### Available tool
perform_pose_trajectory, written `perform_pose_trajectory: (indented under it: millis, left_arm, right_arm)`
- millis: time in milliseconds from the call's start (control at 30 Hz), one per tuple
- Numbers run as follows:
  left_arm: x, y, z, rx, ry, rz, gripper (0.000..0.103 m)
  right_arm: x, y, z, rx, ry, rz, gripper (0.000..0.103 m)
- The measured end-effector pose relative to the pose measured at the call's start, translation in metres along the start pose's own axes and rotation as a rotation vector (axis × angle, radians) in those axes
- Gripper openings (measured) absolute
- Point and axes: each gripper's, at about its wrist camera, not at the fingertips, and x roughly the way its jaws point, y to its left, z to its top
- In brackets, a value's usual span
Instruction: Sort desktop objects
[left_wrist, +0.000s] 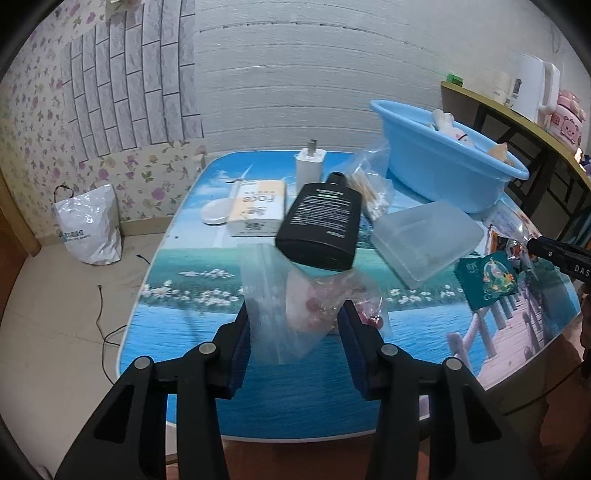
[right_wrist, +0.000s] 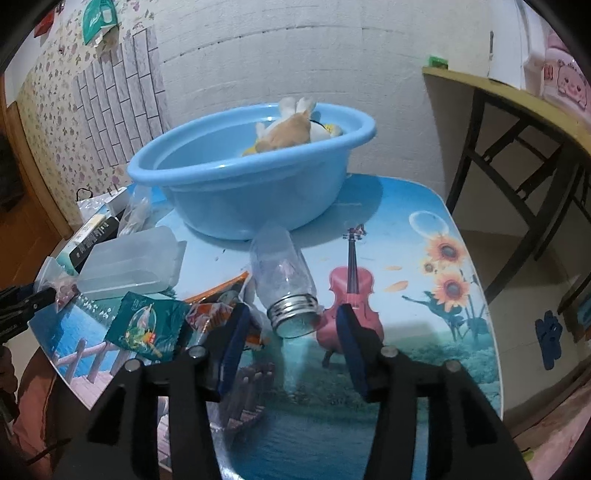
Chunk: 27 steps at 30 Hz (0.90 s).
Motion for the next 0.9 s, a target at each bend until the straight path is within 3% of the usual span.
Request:
perform_pose_trajectory:
  millis: [167, 200, 333, 433, 533, 667, 800, 900]
  left_arm:
    - [-0.001, 0.004, -0.001, -0.014, 0.008, -0.011, 0.044]
    - [-0.001, 0.004, -0.002, -0.012, 0.01, -0.016, 0.046]
    - [-0.001, -0.004, -0.003, 0.013, 0.002, -0.019, 0.072]
    - [0.0, -0.011, -0.002, 0.033, -0.001, -0.02, 0.081]
    - [0.004, -0.016, -0.002, 0.054, 0.009, -0.017, 0.083]
    - [0.012, -0.023, -0.003, 0.073, 0.032, -0.01, 0.083]
    - [0.02, -0.026, -0.004, 0.076, 0.046, -0.006, 0.086]
    - [0.023, -0.026, -0.004, 0.064, 0.043, -0.019, 0.092]
  right_arm:
    - [0.008, -0.003, 0.002, -0.001, 0.009, 0.008, 0.047]
    - [0.007, -0.004, 0.002, 0.003, 0.007, 0.011, 0.042]
    - [0.001, -0.009, -0.001, 0.015, 0.005, 0.038, 0.031]
    - [-0.005, -0.008, -0.003, 0.006, 0.005, 0.051, 0.028]
    - [-0.01, -0.005, -0.007, -0.006, 0.013, 0.075, 0.018]
    - [-0.014, 0.001, -0.014, -0.031, 0.027, 0.075, 0.019]
    - [-0.023, -0.007, -0.007, 0.012, -0.035, 0.033, 0.02]
    - [-0.018, -0.014, 0.003, 0.035, -0.036, 0.026, 0.029]
